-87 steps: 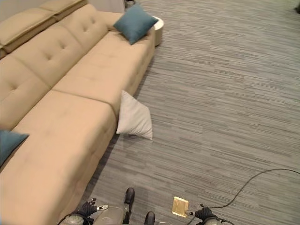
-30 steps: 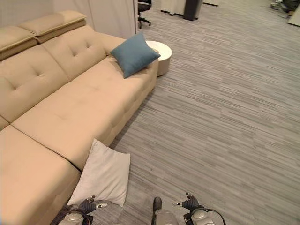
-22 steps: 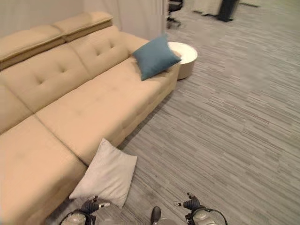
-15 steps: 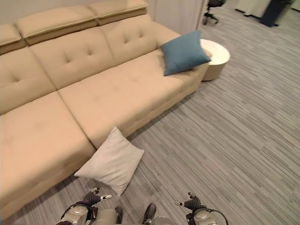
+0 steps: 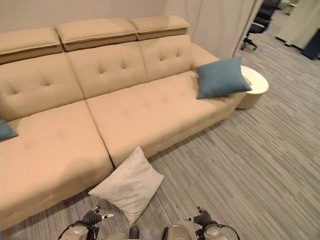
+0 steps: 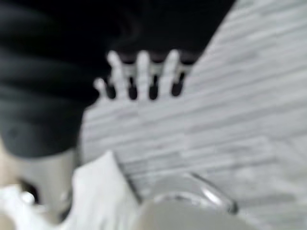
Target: Pick up all the scattered cushions and arrange them neatly on the sofa.
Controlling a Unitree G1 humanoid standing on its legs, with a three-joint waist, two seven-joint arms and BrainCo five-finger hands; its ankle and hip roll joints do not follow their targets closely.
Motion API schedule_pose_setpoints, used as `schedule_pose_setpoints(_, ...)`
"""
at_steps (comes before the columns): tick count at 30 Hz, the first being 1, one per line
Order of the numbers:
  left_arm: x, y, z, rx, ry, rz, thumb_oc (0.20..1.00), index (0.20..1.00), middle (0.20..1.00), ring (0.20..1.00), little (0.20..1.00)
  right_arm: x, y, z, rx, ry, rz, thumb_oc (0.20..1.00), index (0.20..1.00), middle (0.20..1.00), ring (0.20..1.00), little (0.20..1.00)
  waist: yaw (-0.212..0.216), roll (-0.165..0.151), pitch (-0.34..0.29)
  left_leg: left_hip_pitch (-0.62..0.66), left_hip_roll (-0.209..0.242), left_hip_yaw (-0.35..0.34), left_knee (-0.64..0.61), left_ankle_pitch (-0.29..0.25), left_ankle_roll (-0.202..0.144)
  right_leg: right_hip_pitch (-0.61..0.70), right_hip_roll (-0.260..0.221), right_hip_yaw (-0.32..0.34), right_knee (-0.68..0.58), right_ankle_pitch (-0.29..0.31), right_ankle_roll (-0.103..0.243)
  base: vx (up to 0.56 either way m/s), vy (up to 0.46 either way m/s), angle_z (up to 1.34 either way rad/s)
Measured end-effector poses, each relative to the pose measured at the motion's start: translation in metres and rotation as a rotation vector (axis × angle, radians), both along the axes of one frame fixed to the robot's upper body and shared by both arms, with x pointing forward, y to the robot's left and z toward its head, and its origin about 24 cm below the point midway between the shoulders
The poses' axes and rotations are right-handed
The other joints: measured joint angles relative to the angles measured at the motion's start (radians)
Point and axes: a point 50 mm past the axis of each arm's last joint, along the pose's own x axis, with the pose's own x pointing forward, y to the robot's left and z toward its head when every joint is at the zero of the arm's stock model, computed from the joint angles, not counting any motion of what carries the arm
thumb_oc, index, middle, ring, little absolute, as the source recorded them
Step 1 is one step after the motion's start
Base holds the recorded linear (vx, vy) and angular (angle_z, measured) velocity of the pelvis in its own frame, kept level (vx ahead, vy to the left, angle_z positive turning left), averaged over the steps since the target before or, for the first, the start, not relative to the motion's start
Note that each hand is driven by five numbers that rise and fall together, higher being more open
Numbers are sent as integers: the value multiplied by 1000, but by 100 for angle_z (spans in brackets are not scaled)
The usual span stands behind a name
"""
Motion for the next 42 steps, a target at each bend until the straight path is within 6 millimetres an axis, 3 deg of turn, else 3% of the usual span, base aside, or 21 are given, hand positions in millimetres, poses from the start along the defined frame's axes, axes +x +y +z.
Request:
schedule_pose_setpoints(4,-1,-6,-2,-10,6,-14,1000,1000,1000,1000,1000,7,-1,2,-2,-16,2,1000,1000,1000,1000,1000,-26,6,0,28,12,-102,-15,-21,-16,8,37,249,-180,93,29,165,-132,73)
schedule_pose_setpoints(5,-1,-6,-2,-11,4,-14,1000,1000,1000,1000,1000,6,0,2,-1,-14,2,1000,1000,1000,1000,1000,-27,-3,-4,30,12,-127,-12,-28,-28,14,30,263,-225,115,27,165,-230,103)
schedule_pose_setpoints(6,-9,1,-3,7,29,-5,1000,1000,1000,1000,1000,4,6,0,15,-9,2,1000,1000,1000,1000,1000,-21,-39,-19,42,8,-165,-11,-48,-64,30,-2,210,-305,164,12,116,-181,83)
schedule_pose_setpoints(8,-21,3,-7,10,66,4,1000,1000,1000,1000,1000,3,7,0,16,-6,1,1000,1000,1000,1000,1000,-21,-31,-22,52,37,-211,-4,-72,-100,73,1,123,-315,246,-2,59,-148,80)
schedule_pose_setpoints(11,-26,-1,-9,-1,76,7,1000,1000,1000,1000,1000,3,-2,2,-7,-9,0,1000,1000,1000,1000,1000,-7,1,-34,42,113,-213,10,-56,-148,128,56,30,-364,248,-50,49,-251,77)
schedule_pose_setpoints(17,-15,-6,-7,-12,50,-3,1000,1000,1000,1000,1000,15,-7,9,-18,-61,10,1000,1000,1000,1000,1000,-17,-1,-22,-49,139,-209,61,7,-219,168,82,-92,-430,251,-82,-32,-184,72)
schedule_pose_setpoints(18,-2,-10,-3,-18,18,-13,1000,1000,1000,1000,1000,13,-6,8,-12,-56,7,1000,1000,1000,1000,1000,-21,-10,-7,-87,129,-196,70,49,-234,170,77,-110,-430,239,-89,-45,-95,124)
schedule_pose_setpoints(20,16,-15,2,-25,-27,-31,1000,1000,1000,1000,1000,8,-7,6,-10,-46,-1,1000,1000,1000,1000,1000,-38,-34,9,-122,118,-110,59,121,-230,168,61,-131,-433,221,-110,-37,-44,141)
schedule_pose_setpoints(21,21,-17,4,-28,-46,-41,1000,1000,1000,1000,1000,4,-9,4,-13,-33,-4,1000,1000,1000,1000,1000,-47,-33,14,-130,121,-34,65,112,-218,169,59,-159,-435,219,-116,-18,-31,102)
schedule_pose_setpoints(22,20,-17,4,-31,-50,-43,1000,1000,1000,1000,1000,4,-8,4,-13,-35,-5,1000,1000,1000,1000,1000,-47,-31,15,-128,129,59,71,98,-199,170,62,-188,-436,217,-122,9,-18,108)
schedule_pose_setpoints(23,14,-17,2,-29,-30,-43,1000,1000,1000,1000,1000,0,-8,3,-9,-33,-6,1000,1000,1000,1000,1000,-64,-32,16,-127,140,239,107,48,-165,170,61,-245,-435,212,-127,43,1,94)
schedule_pose_setpoints(24,14,-17,2,-27,-30,-49,1000,1000,1000,1000,1000,0,-8,4,-10,-32,-6,1000,1000,1000,1000,1000,-69,-21,14,-116,129,231,92,25,-165,157,61,-249,-422,210,-129,132,68,78)
schedule_pose_setpoints(25,7,-16,-1,-27,-11,-44,1000,1000,1000,1000,1000,-1,-9,3,-12,-26,-9,1000,1000,1000,1000,1000,-73,-10,20,-79,106,231,17,1,-137,133,76,-251,-397,212,-126,160,101,15)
schedule_pose_setpoints(27,0,-12,-3,-21,7,-35,1000,1000,1000,1000,1000,2,-3,3,3,-31,-8,1000,1000,1000,1000,1000,-59,-28,21,-36,68,173,-47,18,-106,114,71,-215,-366,221,-113,192,179,-48)
schedule_pose_setpoints(29,-6,-6,-3,-19,11,4,1000,1000,1000,1000,1000,-1,-1,2,7,-26,-6,1000,1000,1000,1000,1000,-48,-20,23,-21,69,174,-44,7,-73,111,62,-197,-325,192,-66,111,176,-57)
schedule_pose_setpoints(31,0,3,1,5,-7,9,1000,1000,1000,1000,1000,1,3,1,17,-27,1,1000,1000,1000,1000,1000,-41,-37,14,-25,49,186,-32,-2,-59,41,25,-191,-211,160,-6,35,110,-20)
schedule_pose_setpoints(33,0,5,1,10,-7,9,1000,1000,1000,1000,1000,7,5,4,24,-51,10,1000,1000,1000,1000,1000,-47,-14,29,-25,64,188,-33,7,-36,0,25,-132,-109,171,37,152,66,-1)
schedule_pose_setpoints(35,-3,8,1,17,0,12,1000,1000,1000,1000,1000,6,8,3,32,-49,12,1000,1000,1000,1000,1000,-49,-4,26,-22,64,166,-49,4,-41,-32,26,-18,-28,138,21,160,-3,28)
schedule_pose_setpoints(39,-13,15,-1,33,26,20,1000,1000,1000,1000,1000,8,16,3,57,-56,17,1000,1000,1000,1000,1000,-48,-39,4,-13,51,121,-66,19,-55,61,-14,39,-247,165,15,140,-51,30)
schedule_pose_setpoints(40,-14,14,-1,31,27,20,1000,1000,1000,1000,1000,7,16,3,56,-54,16,1000,1000,1000,1000,1000,-47,-43,2,-2,58,114,-76,29,-69,89,-5,38,-279,189,-20,140,-75,22)
schedule_pose_setpoints(42,-16,11,-2,21,31,20,1000,1000,1000,1000,1000,11,13,5,48,-68,19,1000,1000,1000,1000,1000,-47,-22,13,14,74,96,-78,28,-86,126,14,35,-303,197,-32,64,-74,9)
